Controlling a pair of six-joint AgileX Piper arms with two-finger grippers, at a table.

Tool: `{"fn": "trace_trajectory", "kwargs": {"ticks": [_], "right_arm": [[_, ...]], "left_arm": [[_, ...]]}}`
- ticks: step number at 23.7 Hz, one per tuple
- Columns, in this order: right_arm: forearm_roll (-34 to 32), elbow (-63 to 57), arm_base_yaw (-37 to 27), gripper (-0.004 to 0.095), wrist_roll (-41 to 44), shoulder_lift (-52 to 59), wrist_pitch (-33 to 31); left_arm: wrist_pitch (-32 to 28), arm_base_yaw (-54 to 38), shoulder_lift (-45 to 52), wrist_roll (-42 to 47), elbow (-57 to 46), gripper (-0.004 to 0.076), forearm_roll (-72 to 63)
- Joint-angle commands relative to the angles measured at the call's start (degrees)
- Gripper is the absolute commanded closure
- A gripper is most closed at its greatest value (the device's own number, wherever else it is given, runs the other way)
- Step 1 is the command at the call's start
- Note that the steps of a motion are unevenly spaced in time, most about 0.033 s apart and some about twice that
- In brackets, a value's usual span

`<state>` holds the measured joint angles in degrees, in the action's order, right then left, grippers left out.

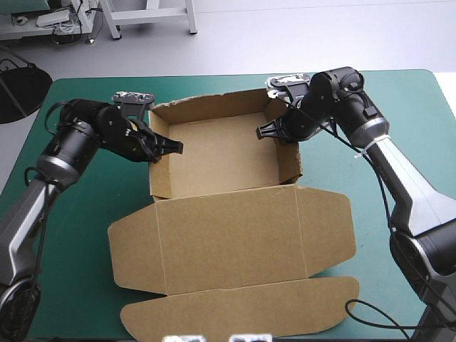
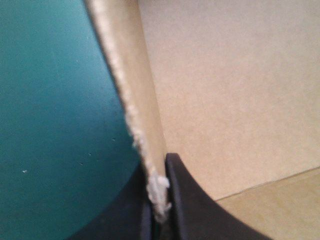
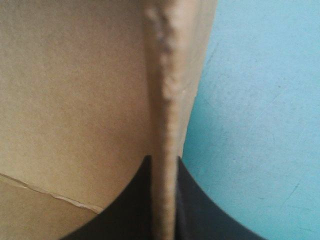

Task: Fold the box

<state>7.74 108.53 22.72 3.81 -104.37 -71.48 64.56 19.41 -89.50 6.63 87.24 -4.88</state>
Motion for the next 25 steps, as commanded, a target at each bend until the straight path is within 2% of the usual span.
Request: {"fn": "trace_trajectory", "kwargs": {"ticks": [1, 4, 10, 16, 25], "right_arm": [[4.2, 1.7, 0.6, 0.0907, -0.1, 2.7, -0.1], [4.4, 0.4, 0.6, 0.0907, 1.4, 2.4, -0.1], [4.2, -10.2, 0.6, 0.0908, 1.0, 2.4, 0.2], [4.2, -18.7, 0.6, 0.0908, 1.0, 2.4, 4.5], [3.9, -19.6, 0.6, 0.0908, 1.0, -0.4, 6.2]], "left_arm": [[-1.6, 3.5, -1.0, 3.0, 1.7, 0.0733, -0.6], [-1.3, 5.4, -3.6, 5.0, 1.7, 0.0733, 1.1], [-2.0, 7.8, -6.5, 7.8, 1.7, 0.0733, 2.8], [-2.2, 7.9, -8.8, 9.1, 1.7, 0.0733, 2.7], [-5.5, 7.9, -11.9, 9.1, 1.7, 0.0733, 2.7]]}}
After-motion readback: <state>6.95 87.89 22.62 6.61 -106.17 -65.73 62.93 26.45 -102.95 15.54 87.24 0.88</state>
